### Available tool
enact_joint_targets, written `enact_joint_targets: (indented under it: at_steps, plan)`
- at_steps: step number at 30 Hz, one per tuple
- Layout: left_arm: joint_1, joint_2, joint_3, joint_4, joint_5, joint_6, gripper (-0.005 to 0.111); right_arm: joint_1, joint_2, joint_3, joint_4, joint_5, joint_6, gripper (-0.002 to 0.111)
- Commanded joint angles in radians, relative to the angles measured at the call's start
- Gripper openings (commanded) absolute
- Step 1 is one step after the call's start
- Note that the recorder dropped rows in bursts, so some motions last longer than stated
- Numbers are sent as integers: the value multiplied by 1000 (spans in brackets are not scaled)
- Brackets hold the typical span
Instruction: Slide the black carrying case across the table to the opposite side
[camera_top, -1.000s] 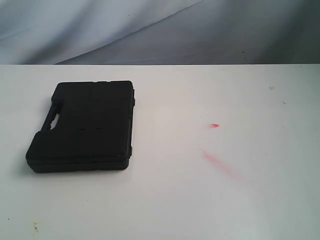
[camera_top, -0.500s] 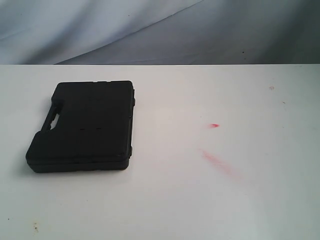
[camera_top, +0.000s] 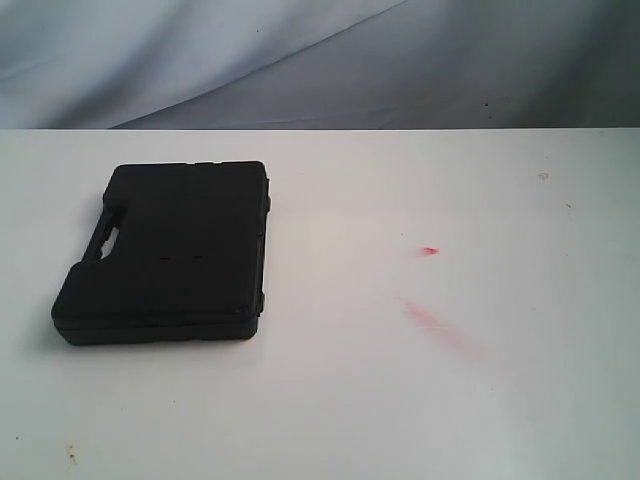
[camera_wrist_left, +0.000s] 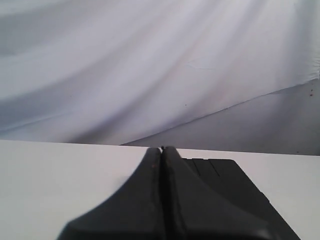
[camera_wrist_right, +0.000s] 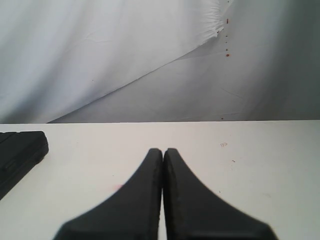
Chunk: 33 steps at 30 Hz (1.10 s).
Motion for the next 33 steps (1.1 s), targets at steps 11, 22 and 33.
enact_joint_targets:
  at_steps: [11, 22, 33]
  plan:
    - [-5, -4, 5, -58, 23, 55, 0, -9, -5, 3, 8, 0, -8, 0]
    - [-5, -4, 5, -52, 87, 55, 0, -9, -5, 3, 8, 0, -8, 0]
    - [-5, -4, 5, -52, 87, 55, 0, -9, -5, 3, 8, 0, -8, 0]
